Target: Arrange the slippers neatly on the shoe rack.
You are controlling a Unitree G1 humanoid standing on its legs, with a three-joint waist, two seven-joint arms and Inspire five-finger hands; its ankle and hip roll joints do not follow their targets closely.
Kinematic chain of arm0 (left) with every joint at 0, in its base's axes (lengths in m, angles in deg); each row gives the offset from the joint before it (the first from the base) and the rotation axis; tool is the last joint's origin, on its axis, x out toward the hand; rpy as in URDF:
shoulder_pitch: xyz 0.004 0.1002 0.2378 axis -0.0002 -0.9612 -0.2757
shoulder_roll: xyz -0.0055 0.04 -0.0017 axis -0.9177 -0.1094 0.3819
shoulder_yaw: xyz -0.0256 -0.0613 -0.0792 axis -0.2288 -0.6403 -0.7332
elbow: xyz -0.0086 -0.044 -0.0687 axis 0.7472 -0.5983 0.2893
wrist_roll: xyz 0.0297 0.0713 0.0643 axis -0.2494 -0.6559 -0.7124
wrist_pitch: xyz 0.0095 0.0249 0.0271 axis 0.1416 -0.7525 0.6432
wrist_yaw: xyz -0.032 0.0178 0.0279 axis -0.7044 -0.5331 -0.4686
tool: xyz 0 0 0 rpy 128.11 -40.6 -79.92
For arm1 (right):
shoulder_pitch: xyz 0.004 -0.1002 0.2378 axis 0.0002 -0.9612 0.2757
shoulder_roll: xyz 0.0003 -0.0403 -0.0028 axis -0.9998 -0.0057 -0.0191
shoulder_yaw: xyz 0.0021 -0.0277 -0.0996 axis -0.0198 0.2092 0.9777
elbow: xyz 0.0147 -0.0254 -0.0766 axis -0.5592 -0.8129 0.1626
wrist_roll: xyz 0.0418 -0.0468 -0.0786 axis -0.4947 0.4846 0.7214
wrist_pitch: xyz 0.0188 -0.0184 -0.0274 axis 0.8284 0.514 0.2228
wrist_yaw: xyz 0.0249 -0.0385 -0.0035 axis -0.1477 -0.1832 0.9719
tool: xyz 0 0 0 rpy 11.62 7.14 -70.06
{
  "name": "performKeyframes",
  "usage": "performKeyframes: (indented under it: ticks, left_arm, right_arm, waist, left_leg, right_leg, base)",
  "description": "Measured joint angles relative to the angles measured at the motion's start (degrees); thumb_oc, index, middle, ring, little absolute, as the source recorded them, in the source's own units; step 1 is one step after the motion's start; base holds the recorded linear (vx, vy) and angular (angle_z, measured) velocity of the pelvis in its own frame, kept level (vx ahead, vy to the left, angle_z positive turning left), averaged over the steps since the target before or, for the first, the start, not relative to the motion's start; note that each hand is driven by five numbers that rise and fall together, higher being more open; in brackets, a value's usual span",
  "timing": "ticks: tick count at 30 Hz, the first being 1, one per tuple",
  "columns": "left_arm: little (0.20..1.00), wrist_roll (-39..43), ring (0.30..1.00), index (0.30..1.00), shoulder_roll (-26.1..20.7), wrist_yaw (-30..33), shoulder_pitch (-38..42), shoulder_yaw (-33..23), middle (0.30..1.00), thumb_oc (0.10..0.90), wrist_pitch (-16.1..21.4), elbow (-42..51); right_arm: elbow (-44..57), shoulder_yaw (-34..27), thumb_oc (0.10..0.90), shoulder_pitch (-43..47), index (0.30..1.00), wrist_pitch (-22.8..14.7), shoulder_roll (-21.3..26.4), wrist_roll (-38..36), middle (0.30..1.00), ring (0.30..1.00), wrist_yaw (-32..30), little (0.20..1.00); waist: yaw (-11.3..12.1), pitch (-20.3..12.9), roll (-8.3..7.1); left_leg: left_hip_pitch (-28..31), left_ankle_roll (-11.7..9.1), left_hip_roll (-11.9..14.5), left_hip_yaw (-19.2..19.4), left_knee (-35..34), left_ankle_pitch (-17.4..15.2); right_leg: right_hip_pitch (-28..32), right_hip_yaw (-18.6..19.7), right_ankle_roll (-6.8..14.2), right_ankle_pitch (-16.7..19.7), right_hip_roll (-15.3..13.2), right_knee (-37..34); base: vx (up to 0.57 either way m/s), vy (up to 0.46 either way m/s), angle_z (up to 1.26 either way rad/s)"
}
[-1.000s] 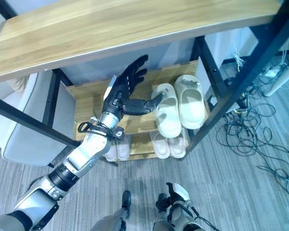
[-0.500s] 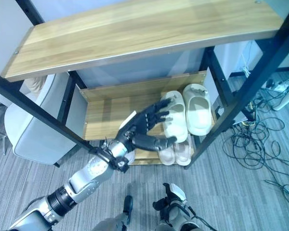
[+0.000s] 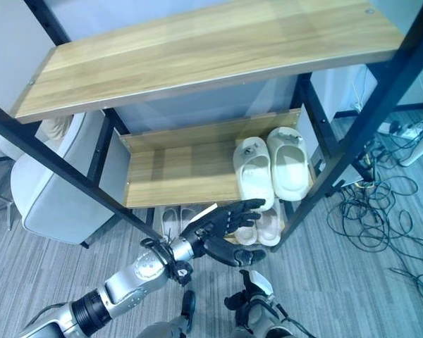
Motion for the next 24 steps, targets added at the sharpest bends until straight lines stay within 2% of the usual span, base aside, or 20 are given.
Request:
performKeyframes:
  ticks: [4, 7, 12, 24]
  left_arm:
    - [0.9, -2.5, 0.9, 0.9, 0.7, -0.1, -0.1, 0.1, 0.9, 0.8, 0.0, -2.4]
    - [0.9, -4.2, 0.9, 0.9, 1.9, 0.4, -0.1, 0.3, 0.9, 0.8, 0.1, -5.4]
    - [0.9, -6.6, 0.9, 0.9, 4.7, 3.3, 0.3, 0.5, 0.9, 0.8, 0.2, -10.3]
    - [0.9, -8.8, 0.9, 0.9, 6.8, 9.7, 1.5, -0.3, 0.9, 0.8, 1.1, -13.4]
  right_arm:
    - [0.0, 0.0, 0.8, 0.1, 0.9, 0.0, 0.0, 0.0, 0.9, 0.9, 0.0, 0.9]
    - [0.0, 0.0, 0.8, 0.0, 0.9, -0.1, 0.0, 0.0, 0.9, 0.9, -0.1, 0.9]
    - [-0.1, 0.0, 0.8, -0.1, 0.9, 0.0, 0.2, -0.1, 0.9, 0.9, -0.2, 0.9]
    - [-0.2, 0.0, 0.8, 0.7, 0.9, 0.0, 0.1, -0.1, 0.9, 0.9, -1.5, 0.9]
  waist:
    - [-0.1, 0.0, 0.04]
    - [-1.2, 0.0, 0.04]
    - [-1.9, 0.0, -0.02]
    - [-2.2, 1.1, -0.62]
  left_leg:
    - [-0.4, 0.0, 0.0, 1.5, 0.0, 0.0]
    - [-1.4, 0.0, 0.1, 1.7, 0.0, 0.0]
    - [-2.9, 0.0, 0.1, 2.9, 0.0, 0.0]
    - [-4.1, 0.0, 0.2, 4.6, 0.0, 0.0]
  right_leg:
    - [-1.1, 1.4, 0.0, 0.1, -0.1, 0.0]
    - [-2.2, 1.7, 0.0, 0.2, -0.1, 0.0]
    - [-4.3, 2.8, 0.0, 0.5, -0.1, 0.0]
    - [-6.3, 4.4, 0.1, 0.9, -0.1, 0.0]
  base:
    - [-0.03, 0.026, -0.16]
    - [-0.02, 0.014, -0.06]
    - [-0.02, 0.008, -0.12]
    - [0.02, -0.002, -0.06]
